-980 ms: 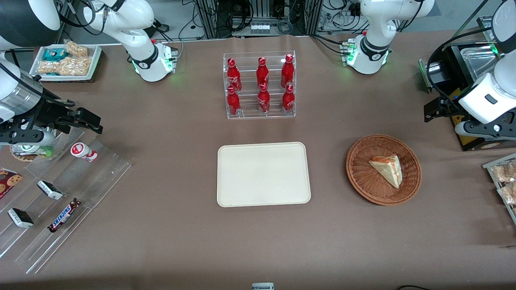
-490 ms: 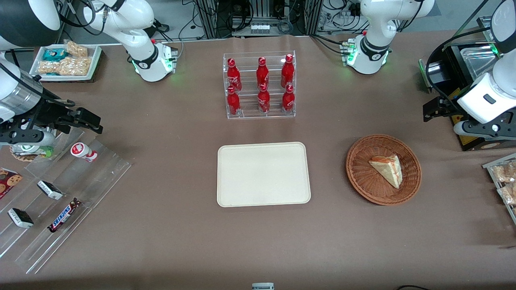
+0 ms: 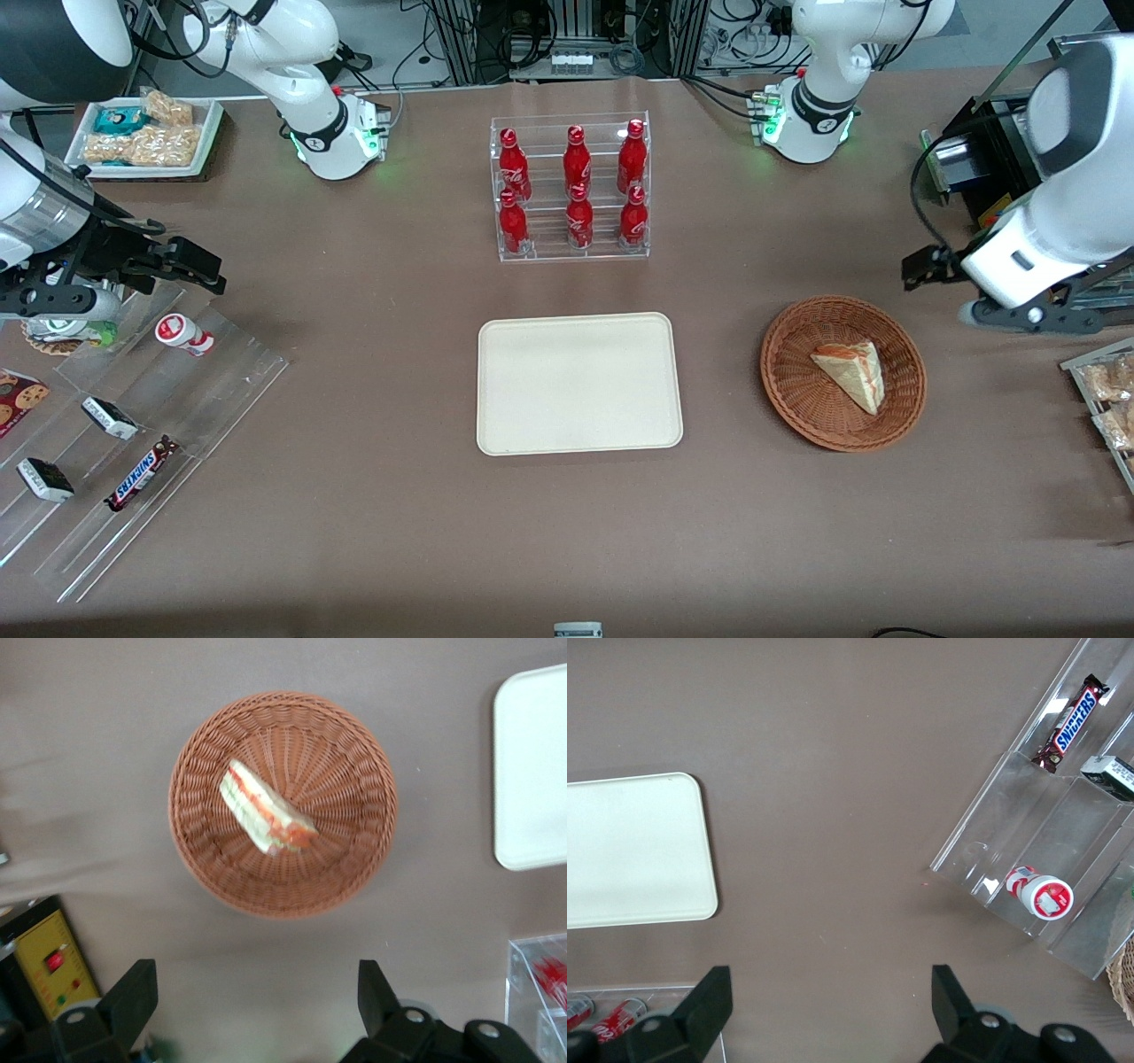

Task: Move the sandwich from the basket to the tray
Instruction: 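Lower the open left gripper over the wrapped sandwich and close on it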

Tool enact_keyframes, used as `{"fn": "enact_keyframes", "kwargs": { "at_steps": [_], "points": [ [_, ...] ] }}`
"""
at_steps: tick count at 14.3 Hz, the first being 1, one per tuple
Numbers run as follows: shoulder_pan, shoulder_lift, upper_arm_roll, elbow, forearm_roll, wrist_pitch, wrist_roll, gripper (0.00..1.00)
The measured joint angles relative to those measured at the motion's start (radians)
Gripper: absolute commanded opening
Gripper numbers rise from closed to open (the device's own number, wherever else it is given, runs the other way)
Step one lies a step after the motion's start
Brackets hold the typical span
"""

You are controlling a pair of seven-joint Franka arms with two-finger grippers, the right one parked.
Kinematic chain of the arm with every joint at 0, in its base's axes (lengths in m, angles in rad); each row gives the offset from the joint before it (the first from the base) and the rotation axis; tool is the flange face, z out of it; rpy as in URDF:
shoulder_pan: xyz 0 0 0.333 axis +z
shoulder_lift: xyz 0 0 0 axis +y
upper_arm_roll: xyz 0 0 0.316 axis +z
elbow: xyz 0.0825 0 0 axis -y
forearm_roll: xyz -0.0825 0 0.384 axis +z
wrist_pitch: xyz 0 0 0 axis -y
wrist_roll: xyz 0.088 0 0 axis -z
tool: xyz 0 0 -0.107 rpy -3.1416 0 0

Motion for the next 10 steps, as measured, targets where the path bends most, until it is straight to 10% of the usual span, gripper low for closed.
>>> {"fn": "enact_keyframes", "kwargs": {
  "at_steps": [10],
  "points": [
    [0.01, 0.059, 0.01, -0.432, 0.0, 0.635, -0.259, 1.0]
  ]
}}
